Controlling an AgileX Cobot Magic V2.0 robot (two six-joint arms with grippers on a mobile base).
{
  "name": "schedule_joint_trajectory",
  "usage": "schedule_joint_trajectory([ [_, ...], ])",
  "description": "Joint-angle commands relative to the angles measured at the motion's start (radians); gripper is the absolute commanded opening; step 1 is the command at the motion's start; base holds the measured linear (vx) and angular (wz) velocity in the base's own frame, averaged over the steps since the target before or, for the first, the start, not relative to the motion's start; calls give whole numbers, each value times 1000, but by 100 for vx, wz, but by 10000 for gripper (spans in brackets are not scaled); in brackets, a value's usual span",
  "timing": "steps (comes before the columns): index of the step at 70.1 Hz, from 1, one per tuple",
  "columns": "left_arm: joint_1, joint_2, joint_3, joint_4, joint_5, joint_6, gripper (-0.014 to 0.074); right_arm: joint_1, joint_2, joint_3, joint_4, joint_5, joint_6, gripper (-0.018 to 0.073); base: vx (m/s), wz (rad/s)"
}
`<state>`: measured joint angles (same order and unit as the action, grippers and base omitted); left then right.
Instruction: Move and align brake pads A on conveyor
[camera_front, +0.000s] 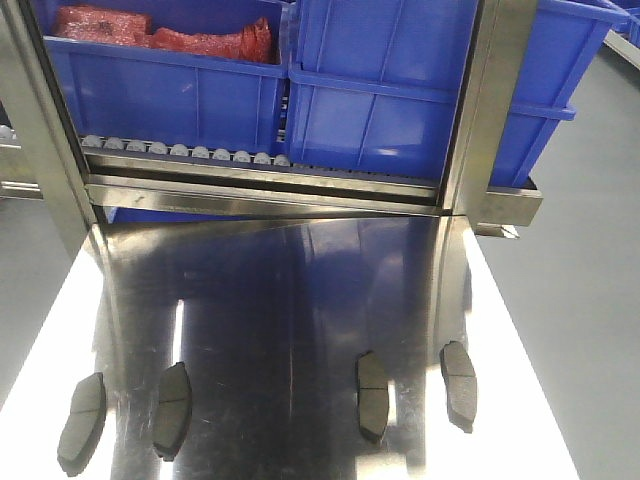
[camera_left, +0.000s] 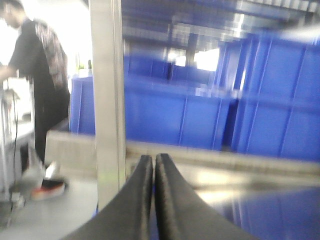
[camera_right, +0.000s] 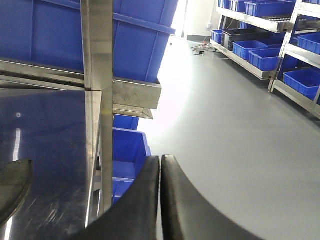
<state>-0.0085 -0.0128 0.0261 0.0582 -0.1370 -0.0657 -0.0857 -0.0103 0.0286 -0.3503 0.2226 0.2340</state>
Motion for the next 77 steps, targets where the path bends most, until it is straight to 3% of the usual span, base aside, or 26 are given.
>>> schedule_joint_trajectory([
  [1, 0, -14, 2, -12, -189, -4, -6, -4, -12, 11, -14, -71, -5, -11, 0, 0],
  [6, 0, -14, -21, -12, -220, -4, -6, -4, -12, 11, -14, -71, -5, -11, 0, 0],
  [12, 0, -5, -82, -9, -177, -4, -5, -4, -12, 11, -14, -71, -5, -11, 0, 0],
  [30, 0, 212, -435, 37, 89, 4, 52, -4, -12, 11, -14, -71, -5, -11, 0, 0],
  [38, 0, 349, -608, 36, 215, 4, 151, -4, -12, 11, -14, -71, -5, -11, 0, 0],
  [55, 0, 593, -883, 36, 465, 4, 533, -4, -12, 11, -14, -71, -5, -11, 0, 0],
  [60, 0, 646, -931, 35, 541, 4, 602, -4, -12, 11, -14, -71, -5, -11, 0, 0],
  [71, 0, 757, -1004, 31, 704, 4, 601, -4, -12, 11, -14, -71, -5, -11, 0, 0],
  [77, 0, 813, -1018, -13, 769, 3, 583, -4, -12, 11, -14, -71, -5, -11, 0, 0],
])
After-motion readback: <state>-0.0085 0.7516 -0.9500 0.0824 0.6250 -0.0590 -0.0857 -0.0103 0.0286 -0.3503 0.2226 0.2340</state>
